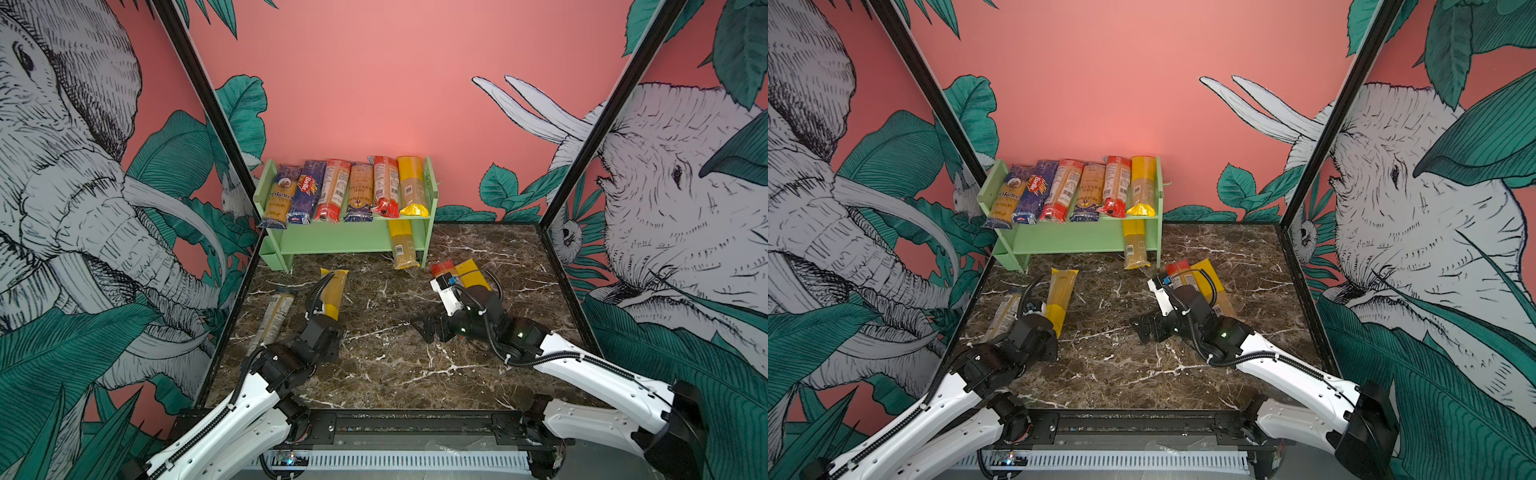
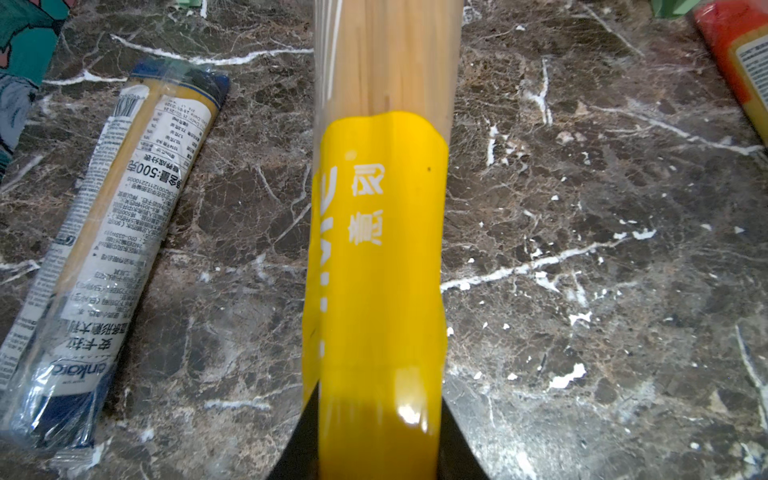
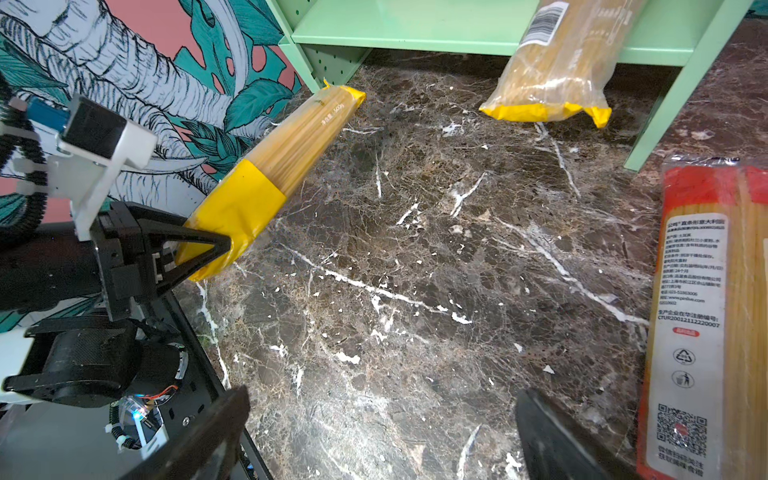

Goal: Place and organize the pasta boxes and bags onto the shelf
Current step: 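Close the left gripper on the yellow STATIME pack and lift it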

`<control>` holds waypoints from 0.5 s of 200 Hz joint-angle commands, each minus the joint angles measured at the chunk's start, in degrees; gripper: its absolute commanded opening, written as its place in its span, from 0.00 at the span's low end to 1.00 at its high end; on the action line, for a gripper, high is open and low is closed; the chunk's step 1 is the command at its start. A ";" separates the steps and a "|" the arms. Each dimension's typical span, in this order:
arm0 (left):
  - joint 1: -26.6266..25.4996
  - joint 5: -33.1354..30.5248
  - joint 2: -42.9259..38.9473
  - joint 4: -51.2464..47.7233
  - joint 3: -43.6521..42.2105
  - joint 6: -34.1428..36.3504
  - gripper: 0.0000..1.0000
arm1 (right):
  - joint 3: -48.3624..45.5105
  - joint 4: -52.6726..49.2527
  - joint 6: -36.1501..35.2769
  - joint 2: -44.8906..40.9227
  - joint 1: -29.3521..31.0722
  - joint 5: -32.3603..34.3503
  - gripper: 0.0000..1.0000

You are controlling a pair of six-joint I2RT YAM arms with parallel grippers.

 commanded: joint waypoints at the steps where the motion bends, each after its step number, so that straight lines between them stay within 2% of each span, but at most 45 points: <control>1: 0.23 -3.73 -1.21 3.90 4.95 1.66 0.00 | 2.31 0.85 -0.77 -0.37 0.36 0.70 0.99; 61: 0.22 -6.08 -1.81 3.54 8.01 4.51 0.00 | 3.80 0.17 -1.99 0.70 0.36 0.83 0.99; 100: 0.27 -8.86 0.81 4.85 10.89 8.16 0.00 | 5.59 -0.59 -2.96 2.00 0.34 0.63 0.99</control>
